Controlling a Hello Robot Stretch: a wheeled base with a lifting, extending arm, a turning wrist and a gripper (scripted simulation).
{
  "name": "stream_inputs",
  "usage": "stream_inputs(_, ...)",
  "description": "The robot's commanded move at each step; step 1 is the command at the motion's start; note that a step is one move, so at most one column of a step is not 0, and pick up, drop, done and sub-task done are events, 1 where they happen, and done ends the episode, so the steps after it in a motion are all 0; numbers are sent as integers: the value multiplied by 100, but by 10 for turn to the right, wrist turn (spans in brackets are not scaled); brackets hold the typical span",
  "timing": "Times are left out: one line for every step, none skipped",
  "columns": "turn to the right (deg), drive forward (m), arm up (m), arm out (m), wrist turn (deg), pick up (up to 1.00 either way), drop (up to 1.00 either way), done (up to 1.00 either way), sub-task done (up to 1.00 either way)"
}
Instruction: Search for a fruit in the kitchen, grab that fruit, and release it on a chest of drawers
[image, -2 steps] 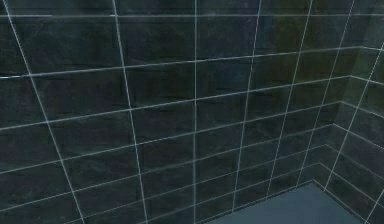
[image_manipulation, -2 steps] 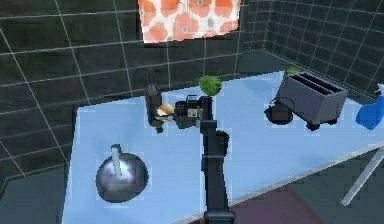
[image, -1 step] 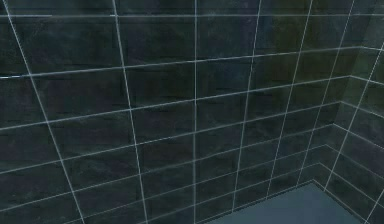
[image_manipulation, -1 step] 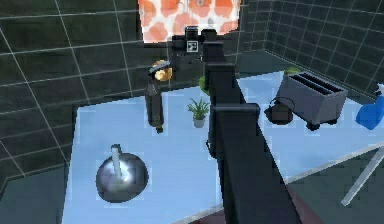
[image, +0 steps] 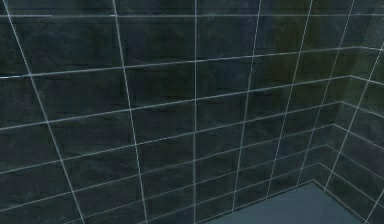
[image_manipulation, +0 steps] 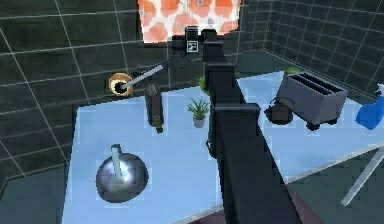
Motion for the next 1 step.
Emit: stream_inputs(0, 0, 0, 0, -450, 0, 0, 0, 0)
